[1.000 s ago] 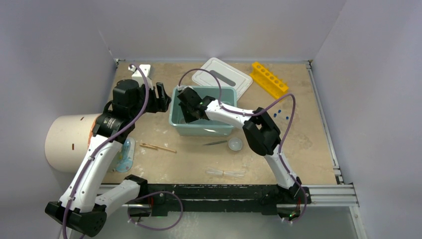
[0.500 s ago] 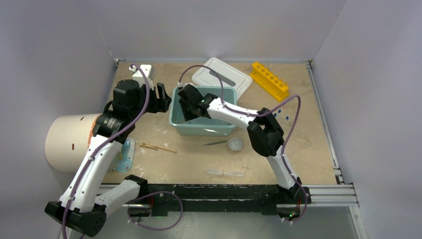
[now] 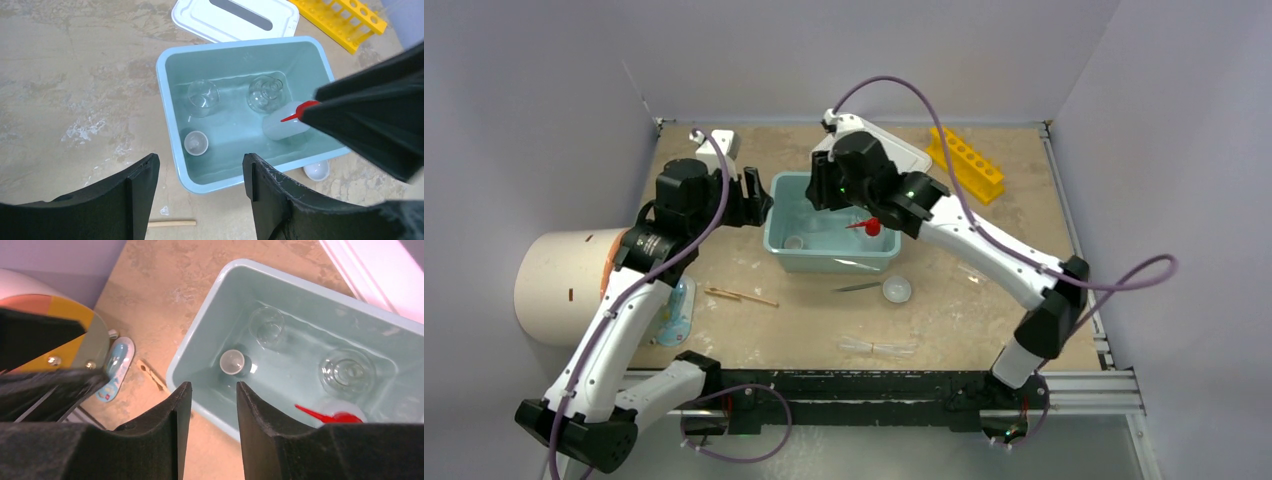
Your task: Organize the chemistry lab equipment
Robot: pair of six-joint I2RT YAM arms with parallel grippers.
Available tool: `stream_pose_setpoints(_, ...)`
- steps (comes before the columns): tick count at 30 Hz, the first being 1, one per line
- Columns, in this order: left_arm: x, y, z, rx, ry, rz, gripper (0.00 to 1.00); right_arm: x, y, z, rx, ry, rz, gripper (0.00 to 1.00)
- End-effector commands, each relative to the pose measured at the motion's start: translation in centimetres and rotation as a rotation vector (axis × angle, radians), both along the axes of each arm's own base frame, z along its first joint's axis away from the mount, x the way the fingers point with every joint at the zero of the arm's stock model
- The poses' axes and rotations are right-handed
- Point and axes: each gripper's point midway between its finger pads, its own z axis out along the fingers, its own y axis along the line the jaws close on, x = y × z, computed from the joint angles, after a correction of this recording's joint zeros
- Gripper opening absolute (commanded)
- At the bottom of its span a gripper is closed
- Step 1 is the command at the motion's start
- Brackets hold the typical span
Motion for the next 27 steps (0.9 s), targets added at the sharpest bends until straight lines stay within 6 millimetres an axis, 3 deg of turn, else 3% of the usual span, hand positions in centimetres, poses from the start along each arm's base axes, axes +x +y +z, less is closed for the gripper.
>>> stream_pose_setpoints(1,0.7,-1.0,1.2,-0.022,-0.043,-0.038,0.63,-1.4,-3.7,2.8,0.024,-0.045,-0.067,0.41)
stream_pose_setpoints(6,0.8,-1.5,1.1,-0.022,-0.027,-0.059,0.63,-3.7,-8.9,3.6,0.023,-0.062,-0.168,0.45)
stream_pose_setpoints(11,0.9,-1.8,0.6,-0.023,-0.014,-0.07,0.63,-6.7,-13.6,2.1,0.013,-0.003,-0.252,0.47)
stream_pose_setpoints(19,1.0,-2.3,0.0,-0.029,0.006,-0.09,0.63,-12.6,-18.5,-6.0,0.041,0.22,-0.345,0.47)
stream_pose_setpoints(23,1.1,-2.6,-0.2,-0.032,0.012,-0.098,0.63,-14.1,-19.5,-9.7,0.081,0.292,-0.392,0.45)
stream_pose_setpoints(27,1.0,-2.7,-0.2,-0.031,0.013,-0.105,0.63,-14.8,-19.2,-13.8,0.09,0.351,-0.401,0.44)
